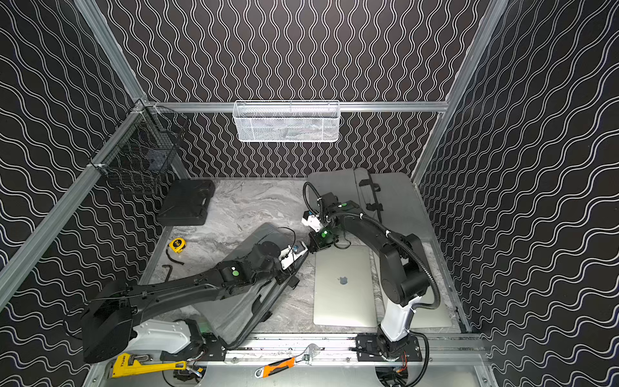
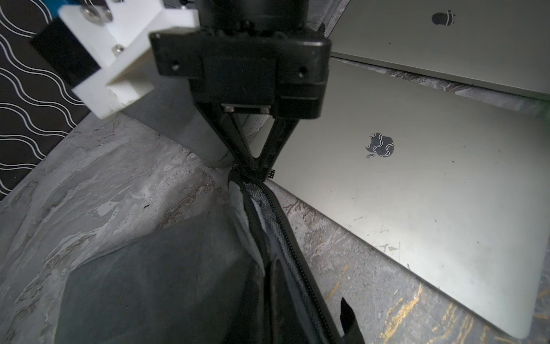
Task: Open the zippered laptop bag and take out the laptop
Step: Unzip the zipper on the zippered laptop bag, then take out the laptop from the zippered laptop bag.
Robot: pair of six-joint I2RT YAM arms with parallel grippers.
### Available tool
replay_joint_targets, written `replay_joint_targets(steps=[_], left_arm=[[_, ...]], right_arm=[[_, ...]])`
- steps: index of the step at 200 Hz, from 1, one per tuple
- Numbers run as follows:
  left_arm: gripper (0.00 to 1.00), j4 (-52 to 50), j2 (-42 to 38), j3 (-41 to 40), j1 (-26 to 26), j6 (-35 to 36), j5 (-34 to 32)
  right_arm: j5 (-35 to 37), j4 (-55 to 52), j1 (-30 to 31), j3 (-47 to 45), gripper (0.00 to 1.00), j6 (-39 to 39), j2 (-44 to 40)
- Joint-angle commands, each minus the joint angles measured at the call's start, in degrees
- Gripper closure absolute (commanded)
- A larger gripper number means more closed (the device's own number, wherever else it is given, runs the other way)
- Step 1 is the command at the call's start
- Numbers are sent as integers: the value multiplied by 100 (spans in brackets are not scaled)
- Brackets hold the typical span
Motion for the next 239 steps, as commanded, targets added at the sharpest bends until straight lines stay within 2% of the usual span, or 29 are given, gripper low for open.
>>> replay_joint_targets(steps=[1, 34, 58, 92, 117, 152, 178, 239], left_arm=[[100, -111, 30, 216, -163, -109, 874], [100, -155, 55, 402, -61, -409, 516], [100, -169, 173, 618, 69, -739, 476], [100, -360, 489, 1023, 283, -1112, 458], [100, -451, 673, 1286, 524, -1424, 493], [100, -74, 773, 1298, 1124, -2375, 670], [100, 198, 947, 1363, 1558, -3011, 1074], [100, 418, 1147, 1630, 1751, -3289, 1496]], right_arm=[[2437, 2475, -142, -334, 88, 647, -305], [1818, 3299, -127, -1271, 60, 1056, -1333], [1615, 3567, -117, -1858, 53, 1507, -1976], [1256, 4015, -61, -2759, 51, 2651, -2861], [1271, 4493, 248, -3453, 50, 3588, -3456], [897, 5276, 319, -4200, 49, 4526, -3653], [727, 5597, 562, -4244, 49, 4857, -3495], [698, 5843, 1175, -3812, 49, 4867, -2811]])
